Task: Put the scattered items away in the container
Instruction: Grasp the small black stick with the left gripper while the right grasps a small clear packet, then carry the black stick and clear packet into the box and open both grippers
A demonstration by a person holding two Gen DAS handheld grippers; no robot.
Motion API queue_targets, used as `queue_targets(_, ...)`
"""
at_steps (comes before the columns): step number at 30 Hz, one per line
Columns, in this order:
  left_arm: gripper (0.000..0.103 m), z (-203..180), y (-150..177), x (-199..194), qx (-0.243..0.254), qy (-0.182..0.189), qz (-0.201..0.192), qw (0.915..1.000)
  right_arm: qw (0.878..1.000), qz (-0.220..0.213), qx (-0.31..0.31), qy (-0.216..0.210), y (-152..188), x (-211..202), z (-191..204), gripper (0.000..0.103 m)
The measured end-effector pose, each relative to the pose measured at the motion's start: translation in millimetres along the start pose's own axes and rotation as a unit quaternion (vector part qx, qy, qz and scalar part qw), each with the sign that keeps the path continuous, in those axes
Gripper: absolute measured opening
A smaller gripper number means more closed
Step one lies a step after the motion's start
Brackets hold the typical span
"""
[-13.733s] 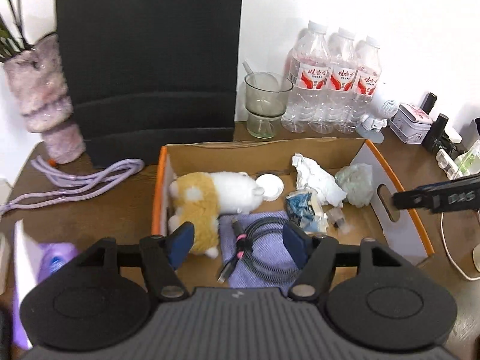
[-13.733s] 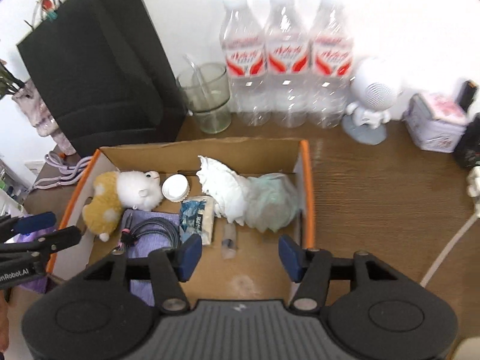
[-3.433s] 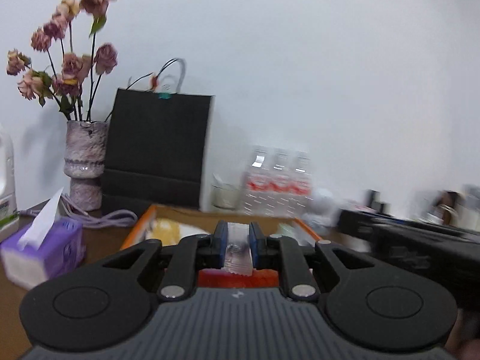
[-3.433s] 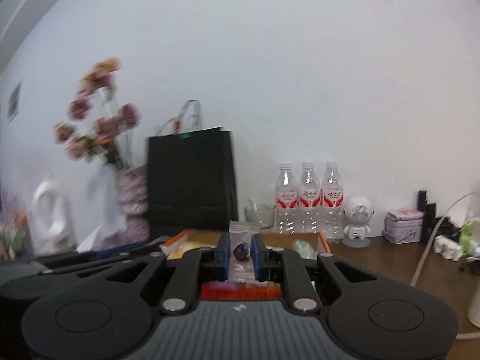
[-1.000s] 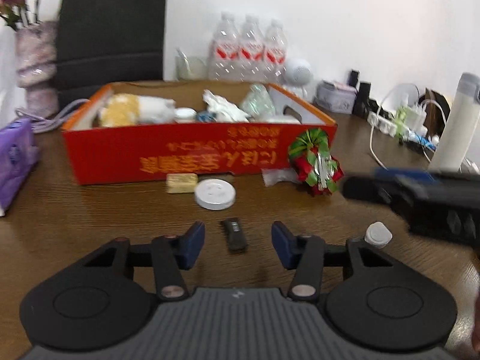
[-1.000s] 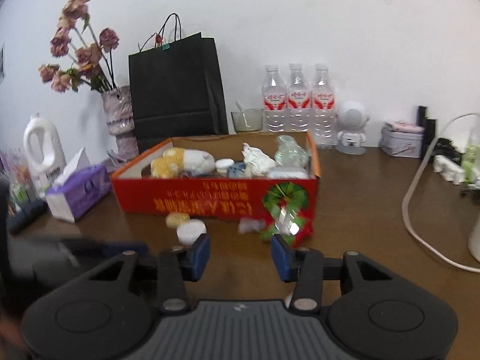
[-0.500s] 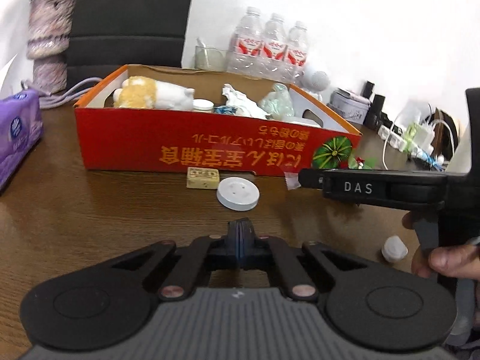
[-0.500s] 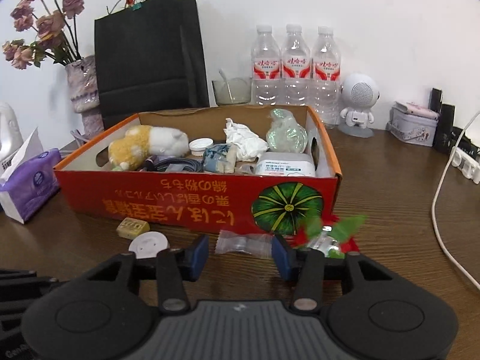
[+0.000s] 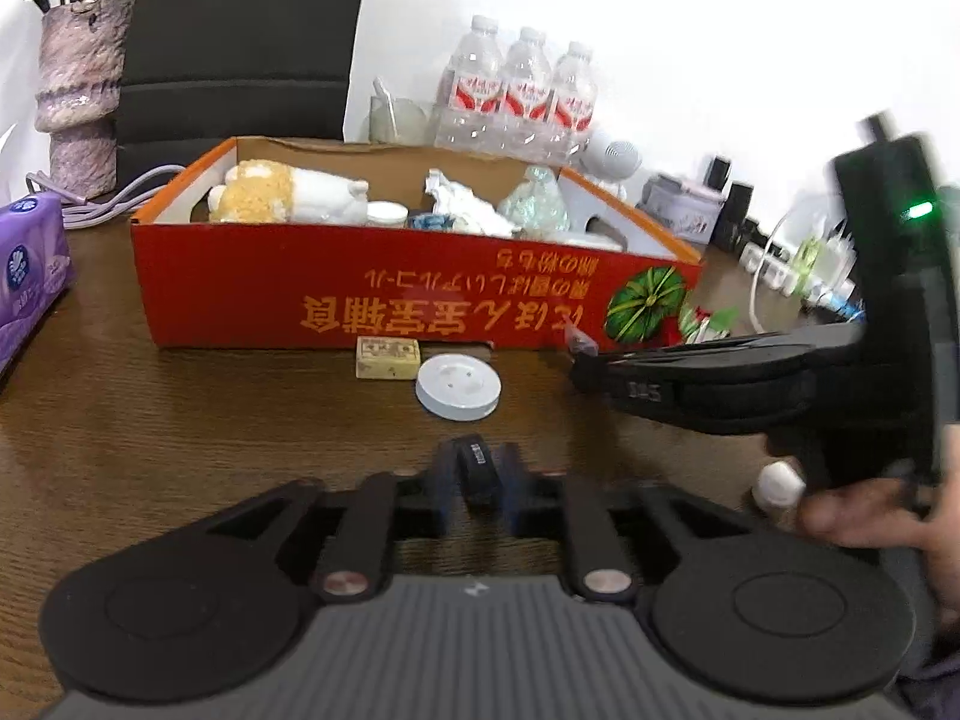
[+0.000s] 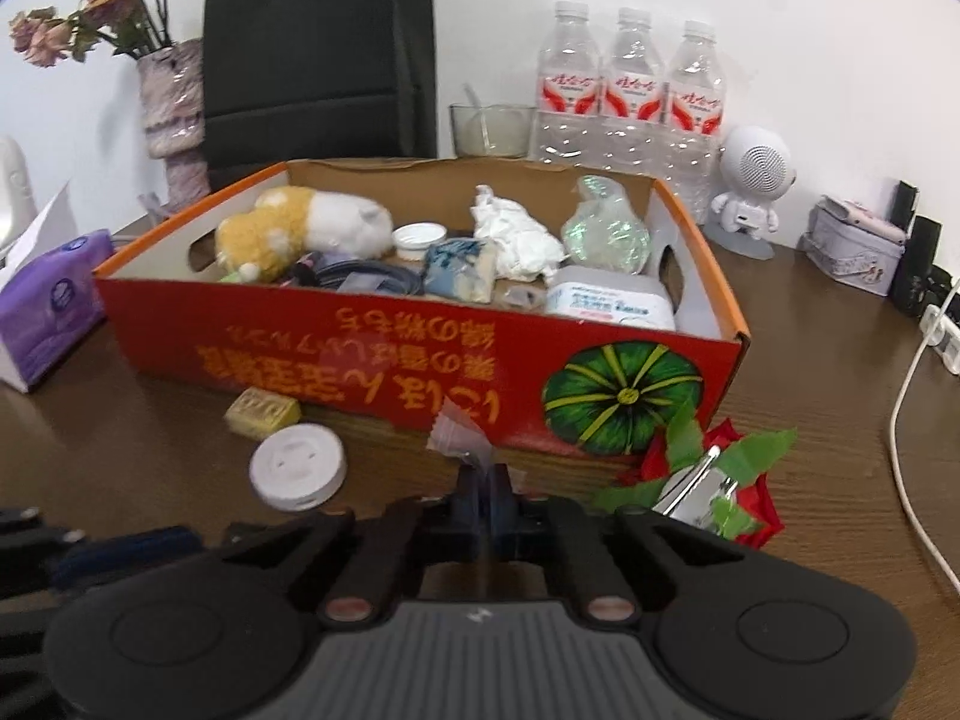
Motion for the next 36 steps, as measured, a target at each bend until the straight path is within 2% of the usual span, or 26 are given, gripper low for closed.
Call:
queue_targets(1,0.040,-2.3,-0.4,2.7,0.008,-0.003,0.001,1.0000,1.000,0.000,0.004,-0.005,1.5,-1.8,-0.5,0.002)
queue_targets(4,0.039,-7.8,-2.3,8.0,0.021,-0.013,0.002,0.9997,1.000,0.000,0.016,-0.021,8.2,-11.6,-2.7,0.002)
queue_targets(7,0.012,-6.5,-2.4,9.6,0.019,-0.024,0.002,0.9995,0.999,-0.010,0.023,-0.030,14.8,-30.7,-3.4,0.001)
queue_targets(9,0.011,-2.8,-1.2,7.2,0.007,-0.020,0.001,0.9998,0.999,-0.019,0.029,-0.039,18.1,-46.6,-1.9,0.001)
queue_targets(13,0.010,-1.8,5.0,-15.0,0.002,-0.044,-0.016,0.9989,0.997,-0.047,0.024,-0.059,26.7,-83.7,6.8,0.001)
queue_targets(18,0.010,-4.2,14.0,-82.3,-0.005,-0.070,-0.082,0.9941,0.994,-0.067,0.013,-0.083,40.4,-118.8,24.5,0.001)
queue_targets(22,0.010,0.0,28.7,-123.1,-0.020,-0.092,-0.109,0.9895,0.993,-0.083,0.003,-0.089,53.7,-142.7,38.6,0.001)
queue_targets(28,0.010,2.8,45.3,-164.5,-0.028,-0.097,-0.136,0.9855,0.992,-0.086,0.000,-0.089,78.6,-172.0,48.7,0.002)
queue_targets(36,0.010,-4.3,68.6,-204.7,-0.030,-0.079,-0.164,0.9828,0.990,-0.115,-0.008,-0.082,103.2,-213.0,58.6,0.002)
Point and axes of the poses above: each gripper's, at about its wrist camera, not at the fingertips, and x roughly the way its jaws point, z to its left, y to its underside, the point moved 3 cm from there along x, roughly the way its jaws point, and after that the axes turned 1 degree about z, right-handed, at the moved point
